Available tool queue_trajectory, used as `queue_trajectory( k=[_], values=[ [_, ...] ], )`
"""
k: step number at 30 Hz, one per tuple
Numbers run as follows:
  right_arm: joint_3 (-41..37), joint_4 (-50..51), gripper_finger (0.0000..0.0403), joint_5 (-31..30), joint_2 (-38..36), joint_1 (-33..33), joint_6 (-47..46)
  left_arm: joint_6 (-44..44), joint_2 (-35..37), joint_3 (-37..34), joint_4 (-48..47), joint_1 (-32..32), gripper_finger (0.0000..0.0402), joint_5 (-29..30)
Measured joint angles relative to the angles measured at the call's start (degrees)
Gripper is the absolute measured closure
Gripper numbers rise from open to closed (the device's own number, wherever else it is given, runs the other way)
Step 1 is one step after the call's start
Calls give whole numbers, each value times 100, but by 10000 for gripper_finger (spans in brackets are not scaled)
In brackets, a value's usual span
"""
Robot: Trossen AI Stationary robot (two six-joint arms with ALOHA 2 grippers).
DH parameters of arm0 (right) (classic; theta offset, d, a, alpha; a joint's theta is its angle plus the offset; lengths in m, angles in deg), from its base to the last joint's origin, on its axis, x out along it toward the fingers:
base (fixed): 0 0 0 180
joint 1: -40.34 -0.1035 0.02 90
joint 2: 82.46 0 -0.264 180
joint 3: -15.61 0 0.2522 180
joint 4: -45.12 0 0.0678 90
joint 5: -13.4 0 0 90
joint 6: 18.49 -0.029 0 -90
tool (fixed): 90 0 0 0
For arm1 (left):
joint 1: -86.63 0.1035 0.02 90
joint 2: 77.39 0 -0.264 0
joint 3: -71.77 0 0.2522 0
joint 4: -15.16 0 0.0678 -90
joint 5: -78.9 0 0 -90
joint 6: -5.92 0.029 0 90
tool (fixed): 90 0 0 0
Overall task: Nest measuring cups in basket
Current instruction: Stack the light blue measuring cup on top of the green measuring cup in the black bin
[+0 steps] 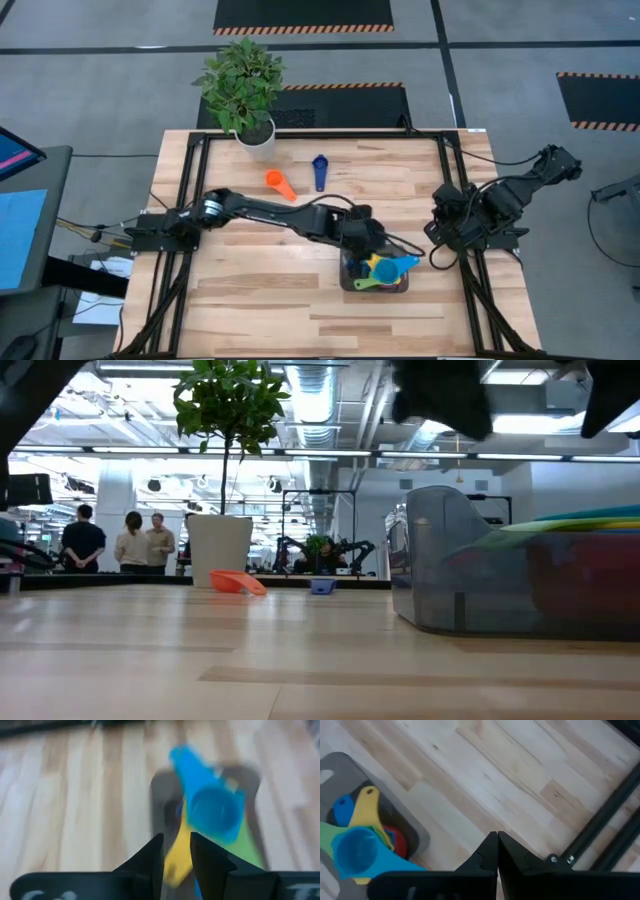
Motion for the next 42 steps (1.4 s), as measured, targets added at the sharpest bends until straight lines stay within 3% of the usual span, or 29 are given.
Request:
queue_trajectory(
  k=[7, 11, 18, 24, 28, 33, 37, 42],
  values=[
    [-206, -689, 377, 188, 335, -63, 391, -1229, 249, -25, -2984, -3, 317, 1301],
    [-332, -769, 375, 48, 921, -200, 409, -2182, 254, -617, -4127, -31, 317, 2067],
    [-410, -548, 389, -136, 1890, -491, 148, -2719, 748, -2557, -4181, -180, 348, 2141],
    [-258, -12, 386, -317, 1918, -584, -599, -4302, 2463, -4767, -4162, -299, 395, 2350],
    [-379, -273, 381, -309, 1672, -448, -669, -5052, 3993, -6035, -2794, -492, 398, 2663],
    [-756, -1058, 396, -208, 1602, -248, -176, -4419, 5304, -7442, 33, -722, 400, 2566],
    [-1038, -1410, 391, -31, 1602, -163, -110, -3751, 5606, -8046, 1484, -791, 401, 2440],
    [-1422, -1930, 391, 417, 1602, -92, -55, -3625, 5502, -8093, 1777, -774, 401, 2321]
  ],
)
